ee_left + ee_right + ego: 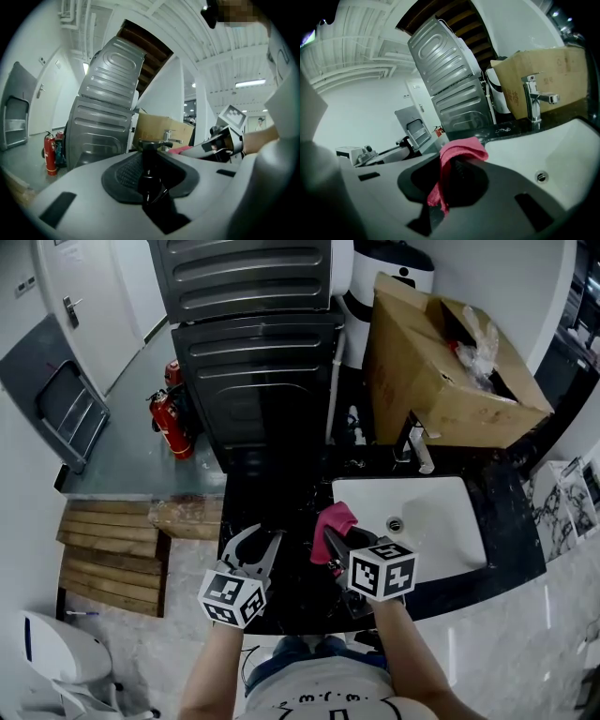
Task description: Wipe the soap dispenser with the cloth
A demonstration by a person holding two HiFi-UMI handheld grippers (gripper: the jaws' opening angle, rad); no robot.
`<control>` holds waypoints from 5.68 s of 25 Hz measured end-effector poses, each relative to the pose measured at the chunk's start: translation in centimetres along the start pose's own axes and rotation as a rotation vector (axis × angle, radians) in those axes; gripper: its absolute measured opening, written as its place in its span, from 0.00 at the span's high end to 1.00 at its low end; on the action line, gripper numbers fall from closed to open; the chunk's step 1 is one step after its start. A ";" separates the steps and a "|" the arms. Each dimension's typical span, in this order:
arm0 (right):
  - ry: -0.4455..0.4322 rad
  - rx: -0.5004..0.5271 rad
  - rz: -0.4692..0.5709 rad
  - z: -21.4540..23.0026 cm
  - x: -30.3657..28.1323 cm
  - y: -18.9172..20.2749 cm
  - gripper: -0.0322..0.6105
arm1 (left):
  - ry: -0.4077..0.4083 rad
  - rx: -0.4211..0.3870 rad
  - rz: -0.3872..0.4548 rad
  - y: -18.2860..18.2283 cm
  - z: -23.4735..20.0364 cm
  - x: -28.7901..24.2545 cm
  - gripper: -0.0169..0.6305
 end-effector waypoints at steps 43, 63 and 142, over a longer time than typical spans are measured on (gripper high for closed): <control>-0.089 0.162 -0.097 -2.9 -5.6 0.6 0.88 | 0.052 0.241 0.221 0.7 -2.0 2.4 0.83; -0.124 0.014 0.051 -0.2 0.3 -1.6 0.87 | 0.238 0.567 0.582 -3.1 -3.0 3.5 0.83; 0.178 -0.046 0.125 2.7 4.6 -1.0 0.87 | 0.067 -0.098 -0.072 -2.0 -9.8 -8.5 0.82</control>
Point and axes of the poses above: the fingertips, and each gripper's own axes: x backward along the fingers, z to its right, y out of its underside, the point moved 2 cm from there along x, backward along the fingers, and after that the axes turned 12 degrees about y, right-handed, at the moved point
